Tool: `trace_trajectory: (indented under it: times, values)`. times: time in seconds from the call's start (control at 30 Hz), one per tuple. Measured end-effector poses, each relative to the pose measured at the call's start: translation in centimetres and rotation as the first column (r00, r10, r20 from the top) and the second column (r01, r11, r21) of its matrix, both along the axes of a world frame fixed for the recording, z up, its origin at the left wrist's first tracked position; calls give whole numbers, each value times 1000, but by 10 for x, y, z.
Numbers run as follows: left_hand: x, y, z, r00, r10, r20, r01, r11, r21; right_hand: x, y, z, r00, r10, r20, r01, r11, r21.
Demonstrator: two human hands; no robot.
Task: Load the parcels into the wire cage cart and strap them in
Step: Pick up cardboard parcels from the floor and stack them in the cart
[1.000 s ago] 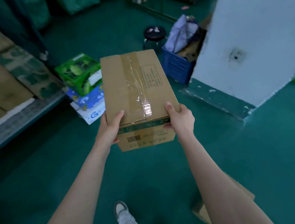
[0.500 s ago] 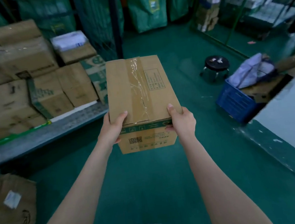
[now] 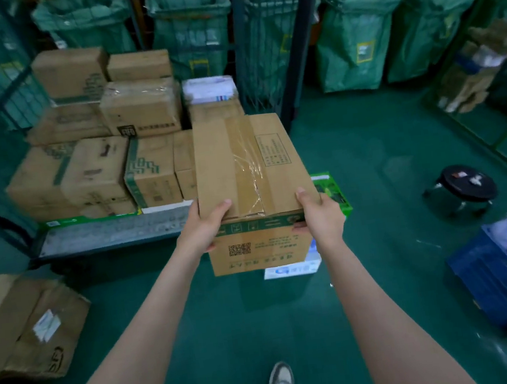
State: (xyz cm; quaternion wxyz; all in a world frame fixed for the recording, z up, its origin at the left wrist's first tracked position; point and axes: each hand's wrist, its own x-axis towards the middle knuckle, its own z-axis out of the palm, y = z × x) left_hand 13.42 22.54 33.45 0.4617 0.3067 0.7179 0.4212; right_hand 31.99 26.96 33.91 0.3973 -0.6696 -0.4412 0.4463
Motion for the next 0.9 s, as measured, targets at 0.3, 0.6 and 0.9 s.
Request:
trace_trajectory:
  times: [0.3,0.6,0.9]
  values:
    - [-8,96,11,988,154,1,-153,988,32,-17,122,12,991,129,-21,-129,992,11]
    - [-48,185,0,985,171,-27,-170,985,23,-59,217,-4,984,175,-16,-176,984,-35]
    - [-143,318,-5,995,96,-24,-97,995,-27,-151,342,-6,988,153,-19,-154,987,-51]
